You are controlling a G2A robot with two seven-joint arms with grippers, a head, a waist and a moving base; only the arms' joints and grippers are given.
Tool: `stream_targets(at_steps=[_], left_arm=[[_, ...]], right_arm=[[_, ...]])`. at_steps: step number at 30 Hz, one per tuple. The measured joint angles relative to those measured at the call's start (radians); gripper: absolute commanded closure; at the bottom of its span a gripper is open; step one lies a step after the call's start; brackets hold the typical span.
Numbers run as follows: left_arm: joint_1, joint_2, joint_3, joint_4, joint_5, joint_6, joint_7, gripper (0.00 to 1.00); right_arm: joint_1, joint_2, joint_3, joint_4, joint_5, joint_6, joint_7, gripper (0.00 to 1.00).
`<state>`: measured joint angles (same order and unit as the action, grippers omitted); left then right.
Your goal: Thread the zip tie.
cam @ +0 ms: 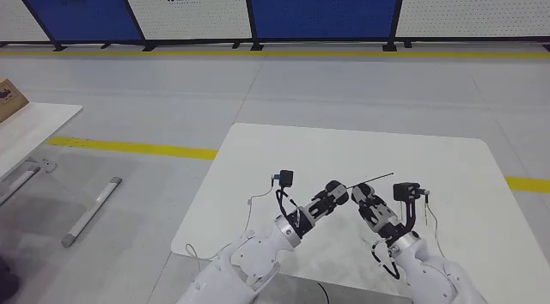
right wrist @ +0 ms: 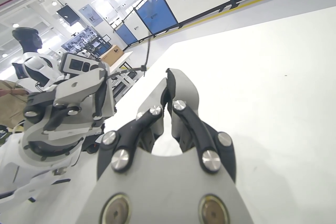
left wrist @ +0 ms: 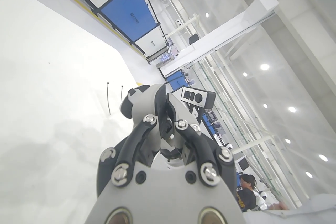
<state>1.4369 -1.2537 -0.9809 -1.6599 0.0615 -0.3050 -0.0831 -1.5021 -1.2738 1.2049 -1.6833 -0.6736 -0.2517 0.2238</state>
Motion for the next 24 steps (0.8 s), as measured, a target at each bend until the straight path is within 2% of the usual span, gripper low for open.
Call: stream_targets(at_steps=[1,2,4,10,24], left_arm=[[0.0,0.0,0.0,0.001,0.0,0.001,0.001,1.0],[-0.001,0.0,0.001,0.002,0.001,0.001,0.001,1.0],[-0.002,-0.001,0.002,0.004,0.001,0.003,0.002,1.0],[-0.005,-0.002,0.005,0.01,0.0,0.005,0.003,1.0],[-0.006,-0.005,0.016,0.018,0.012,0.007,-0.003,1.0]], right_arm=[[0.0,0.0,0.001,0.0,0.001,0.0,0.002,0.78],[-0.001,0.001,0.001,0.0,0.003,-0.001,0.005,0.69],[-0.003,0.002,0.003,-0.002,0.009,-0.006,0.011,0.65],[-0.013,0.006,0.014,-0.013,0.039,-0.034,0.027,0.66],[-0.019,0.01,0.021,-0.026,0.057,-0.042,0.012,0.76]])
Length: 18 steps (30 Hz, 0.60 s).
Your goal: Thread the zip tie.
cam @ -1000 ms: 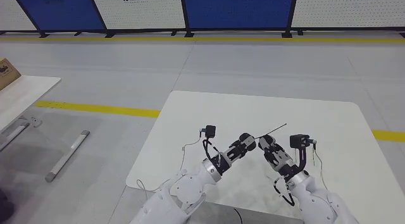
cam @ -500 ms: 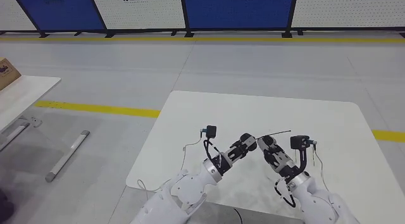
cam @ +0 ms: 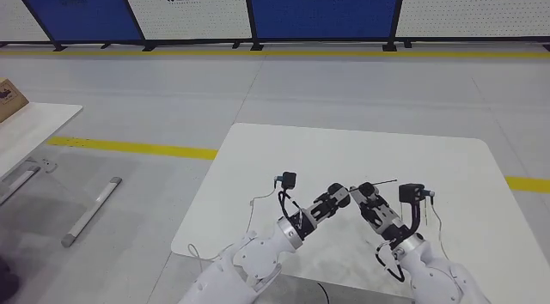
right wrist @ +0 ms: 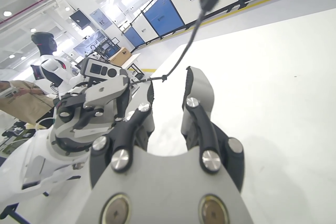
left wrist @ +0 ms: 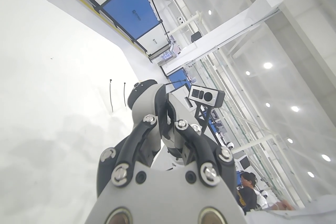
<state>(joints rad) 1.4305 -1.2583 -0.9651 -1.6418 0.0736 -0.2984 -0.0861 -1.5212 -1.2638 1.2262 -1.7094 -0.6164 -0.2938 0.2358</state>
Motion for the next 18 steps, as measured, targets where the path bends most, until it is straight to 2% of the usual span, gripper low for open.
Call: stream_targets(at_steps=[2,5,6,18], left_arm=[[0.0,0.0,0.001,0.0,0.002,0.001,0.0,1.0],[0.0,0.0,0.001,0.0,0.005,0.003,0.0,1.0],[0.0,0.0,0.001,-0.001,0.006,0.003,0.0,1.0],[0.003,0.0,-0.001,-0.005,0.012,0.003,0.005,1.0]], right_arm=[[0.0,0.0,0.0,0.0,0.0,-0.001,-0.001,0.82],[-0.001,0.001,-0.001,-0.001,0.001,-0.002,-0.004,0.98],[-0.001,0.001,-0.001,-0.002,0.001,-0.002,-0.005,1.0],[-0.008,0.005,-0.001,-0.007,-0.009,0.0,-0.011,1.0]])
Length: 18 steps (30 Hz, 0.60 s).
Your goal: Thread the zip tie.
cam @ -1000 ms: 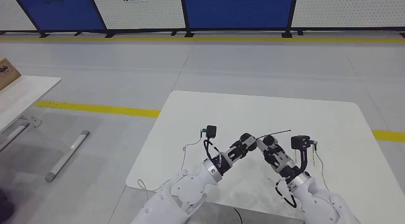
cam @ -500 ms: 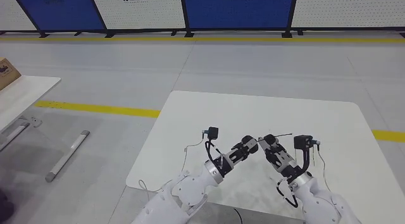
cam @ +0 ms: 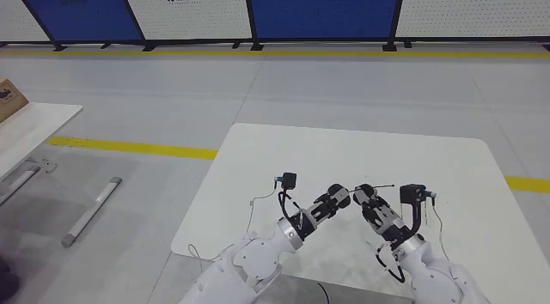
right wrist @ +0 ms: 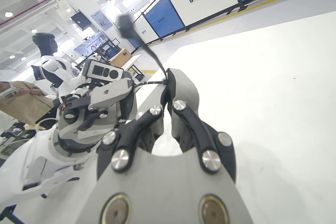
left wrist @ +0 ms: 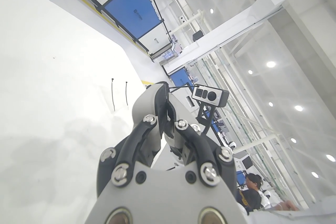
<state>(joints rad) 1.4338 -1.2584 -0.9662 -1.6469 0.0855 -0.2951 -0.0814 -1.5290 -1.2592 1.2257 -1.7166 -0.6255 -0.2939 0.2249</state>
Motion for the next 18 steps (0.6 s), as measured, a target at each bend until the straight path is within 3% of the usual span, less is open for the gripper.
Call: stream_targets(at_steps=[18], left_arm=[[0.013,0.003,-0.004,-0.023,0.011,-0.02,-0.004,1.0]], right_arm=[[0.015,0.002,-0.023,0.019,-0.043,0.021,0.01,1.0]])
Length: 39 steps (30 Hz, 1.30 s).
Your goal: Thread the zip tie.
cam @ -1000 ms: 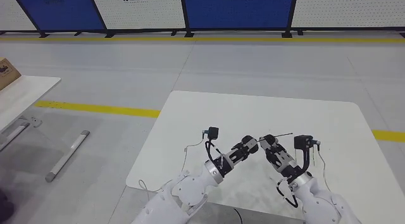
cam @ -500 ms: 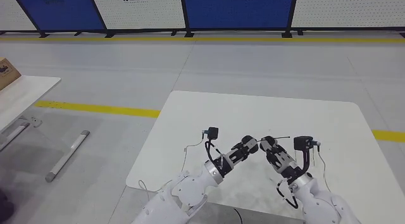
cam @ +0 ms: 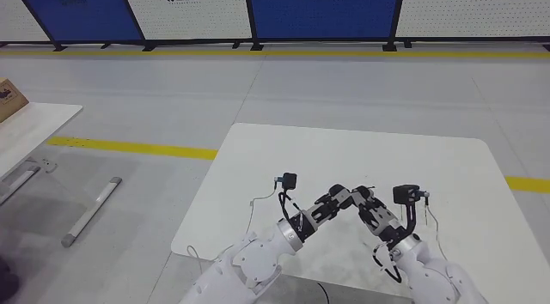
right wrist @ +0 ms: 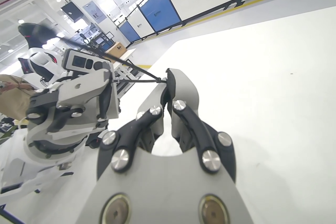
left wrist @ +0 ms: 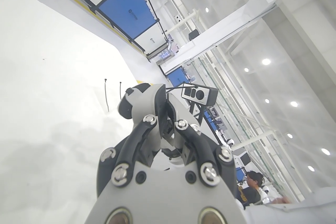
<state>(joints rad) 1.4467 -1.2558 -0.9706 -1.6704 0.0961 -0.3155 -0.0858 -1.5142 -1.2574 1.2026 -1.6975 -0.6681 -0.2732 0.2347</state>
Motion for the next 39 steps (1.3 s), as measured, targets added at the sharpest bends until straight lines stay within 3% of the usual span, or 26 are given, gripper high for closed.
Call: stream_targets(at_steps=[16,27,39], left_arm=[[0.02,0.004,-0.006,-0.029,0.011,-0.025,0.005,1.0],[0.044,0.01,-0.018,-0.076,0.025,-0.025,0.006,1.0],[0.045,0.012,-0.018,-0.086,0.021,-0.024,0.007,1.0]], right_arm=[[0.012,0.0,-0.016,0.026,-0.028,0.018,-0.003,1.0],[0.028,-0.001,-0.023,0.054,-0.032,0.031,-0.008,1.0],[0.053,-0.004,-0.033,0.093,-0.024,0.044,-0.012,1.0]])
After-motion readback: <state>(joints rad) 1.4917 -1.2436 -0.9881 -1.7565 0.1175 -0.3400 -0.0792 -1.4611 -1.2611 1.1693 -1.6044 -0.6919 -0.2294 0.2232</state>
